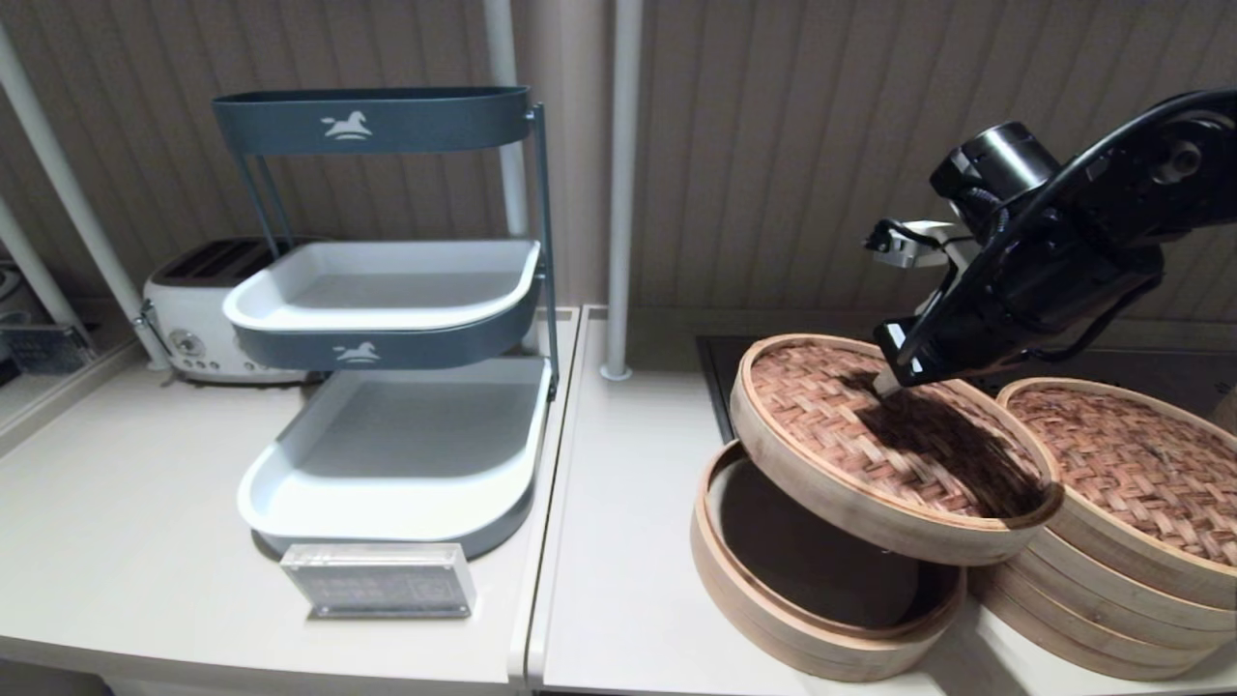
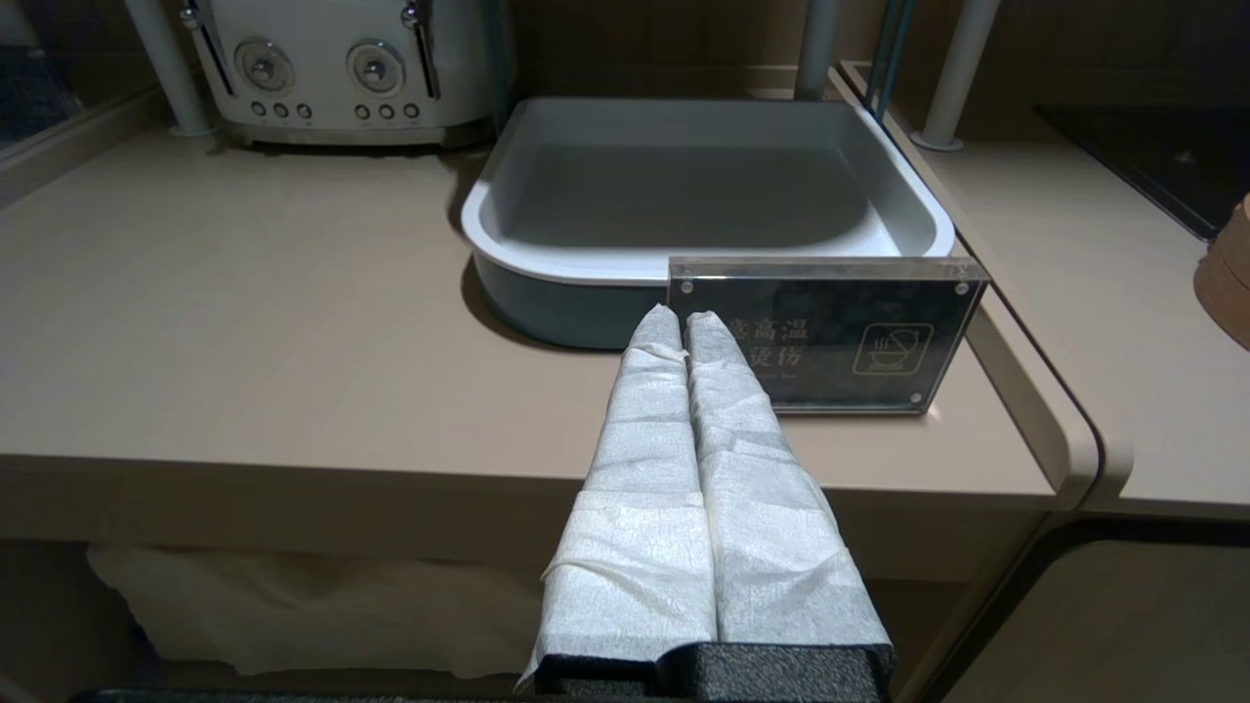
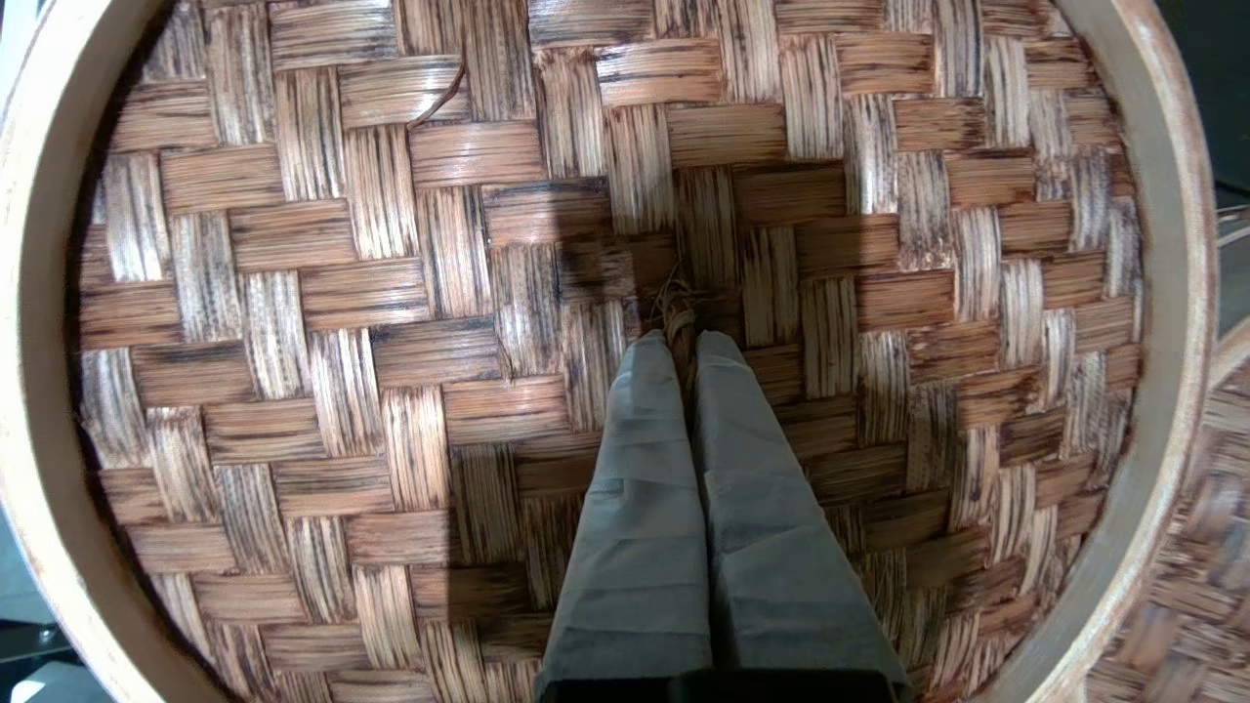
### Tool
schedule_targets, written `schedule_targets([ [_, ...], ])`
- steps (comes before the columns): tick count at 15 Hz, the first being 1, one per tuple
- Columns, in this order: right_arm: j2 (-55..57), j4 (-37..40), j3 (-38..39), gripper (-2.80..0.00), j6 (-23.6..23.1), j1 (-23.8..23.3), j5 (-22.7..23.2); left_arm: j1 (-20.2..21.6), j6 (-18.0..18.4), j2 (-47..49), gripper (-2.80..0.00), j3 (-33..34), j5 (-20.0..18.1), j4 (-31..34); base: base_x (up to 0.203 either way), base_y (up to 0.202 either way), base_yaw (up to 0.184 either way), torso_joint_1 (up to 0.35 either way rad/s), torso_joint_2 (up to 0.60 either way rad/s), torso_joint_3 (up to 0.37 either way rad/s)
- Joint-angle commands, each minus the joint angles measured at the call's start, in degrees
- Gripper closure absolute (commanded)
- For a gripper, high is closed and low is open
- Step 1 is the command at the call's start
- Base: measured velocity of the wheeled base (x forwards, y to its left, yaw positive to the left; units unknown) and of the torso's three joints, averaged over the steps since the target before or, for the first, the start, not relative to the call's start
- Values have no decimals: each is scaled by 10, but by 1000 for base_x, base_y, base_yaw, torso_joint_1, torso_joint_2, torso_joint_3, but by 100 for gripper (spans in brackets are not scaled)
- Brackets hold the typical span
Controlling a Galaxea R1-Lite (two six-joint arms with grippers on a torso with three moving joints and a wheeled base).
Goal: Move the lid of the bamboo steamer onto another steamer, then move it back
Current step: Put the steamer
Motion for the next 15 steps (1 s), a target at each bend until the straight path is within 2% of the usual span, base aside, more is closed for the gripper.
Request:
schedule_targets([
  [1,8,3,3,0,1,3,1,0,0,-1,0,16,0,0,0,0,0,0,0,0],
  [6,19,-4,25,0,7,18,1,0,0,-1,0,16,0,0,0,0,0,0,0,0],
  [11,17,-80,107,0,7,18,0,0,0,-1,0,16,0,0,0,0,0,0,0,0],
  [15,22,-86,126,0,7,20,1,0,0,-1,0,16,0,0,0,0,0,0,0,0],
])
